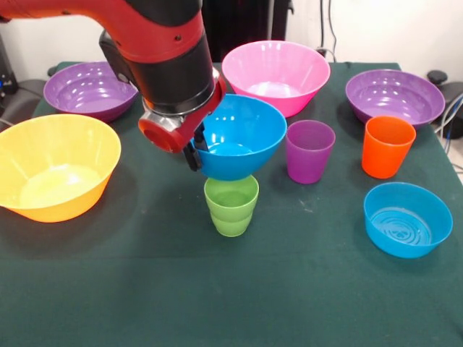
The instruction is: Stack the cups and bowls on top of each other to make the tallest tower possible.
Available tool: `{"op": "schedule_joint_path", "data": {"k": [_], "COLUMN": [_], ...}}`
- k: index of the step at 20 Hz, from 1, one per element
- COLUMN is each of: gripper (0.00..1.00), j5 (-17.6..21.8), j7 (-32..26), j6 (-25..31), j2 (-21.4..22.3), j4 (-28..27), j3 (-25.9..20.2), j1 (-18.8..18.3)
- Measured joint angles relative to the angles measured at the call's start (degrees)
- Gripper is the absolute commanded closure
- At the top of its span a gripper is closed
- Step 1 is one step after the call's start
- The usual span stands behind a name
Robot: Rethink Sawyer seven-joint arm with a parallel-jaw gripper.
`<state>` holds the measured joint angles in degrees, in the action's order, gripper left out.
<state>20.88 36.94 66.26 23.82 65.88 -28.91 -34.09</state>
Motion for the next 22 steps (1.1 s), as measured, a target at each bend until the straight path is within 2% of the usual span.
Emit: {"op": "schedule_joint_path", "data": {"k": [8,22], "gripper": [1.0,1.0], "j5": [-0.1,-0.1], "j7": [0.0,0.0], "j6": [2.4,6.5], "j2": [-2.6,-3.6], "j4": [-2.6,-7.0], "j3": [-0.1,-0.3], "j1": [0.7,2.0]}}
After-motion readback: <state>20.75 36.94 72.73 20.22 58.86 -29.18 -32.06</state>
